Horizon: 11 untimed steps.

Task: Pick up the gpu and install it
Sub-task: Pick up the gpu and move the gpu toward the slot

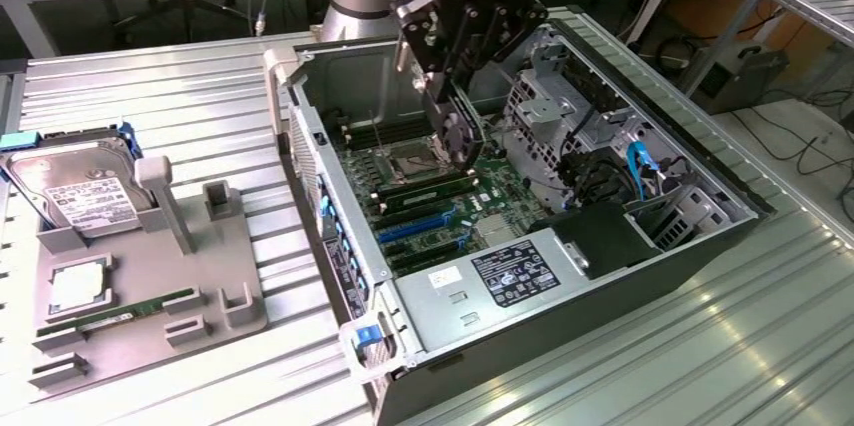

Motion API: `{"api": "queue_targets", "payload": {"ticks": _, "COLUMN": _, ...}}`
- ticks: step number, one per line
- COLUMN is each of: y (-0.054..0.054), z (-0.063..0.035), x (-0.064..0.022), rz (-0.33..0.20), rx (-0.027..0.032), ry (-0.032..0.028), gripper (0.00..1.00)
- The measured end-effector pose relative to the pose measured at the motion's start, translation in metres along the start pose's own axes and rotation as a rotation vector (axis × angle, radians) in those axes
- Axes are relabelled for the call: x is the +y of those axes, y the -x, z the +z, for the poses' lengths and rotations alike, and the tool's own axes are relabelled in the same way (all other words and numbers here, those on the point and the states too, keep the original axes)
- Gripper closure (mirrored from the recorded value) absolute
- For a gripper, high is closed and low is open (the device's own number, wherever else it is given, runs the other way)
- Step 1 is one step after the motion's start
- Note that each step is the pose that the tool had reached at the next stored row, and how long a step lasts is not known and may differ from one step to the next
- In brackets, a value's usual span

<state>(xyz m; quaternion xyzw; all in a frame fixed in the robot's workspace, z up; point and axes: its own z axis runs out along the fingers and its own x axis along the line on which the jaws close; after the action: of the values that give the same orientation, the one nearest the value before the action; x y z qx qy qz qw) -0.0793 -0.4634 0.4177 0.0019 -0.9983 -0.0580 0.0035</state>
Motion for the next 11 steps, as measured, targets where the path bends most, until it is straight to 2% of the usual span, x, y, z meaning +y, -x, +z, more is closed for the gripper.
{"api": "queue_targets", "payload": {"ticks": 4, "y": 0.027, "z": 0.0105, "x": -0.0012, "rz": 0.0, "rx": 0.0001, "ry": -0.0043, "gripper": 0.74}}
{"api": "queue_targets", "payload": {"ticks": 6, "y": 0.037, "z": 0.0149, "x": -0.0016, "rz": 0.0, "rx": 0.0, "ry": -0.0043, "gripper": 0.74}}
{"api": "queue_targets", "payload": {"ticks": 8, "y": 0.041, "z": 0.0174, "x": -0.0016, "rz": 0.0, "rx": 0.0001, "ry": -0.0049, "gripper": 0.74}}
{"api": "queue_targets", "payload": {"ticks": 11, "y": 0.041, "z": 0.0174, "x": -0.0016, "rz": 0.0, "rx": 0.0001, "ry": -0.005, "gripper": 0.74}}
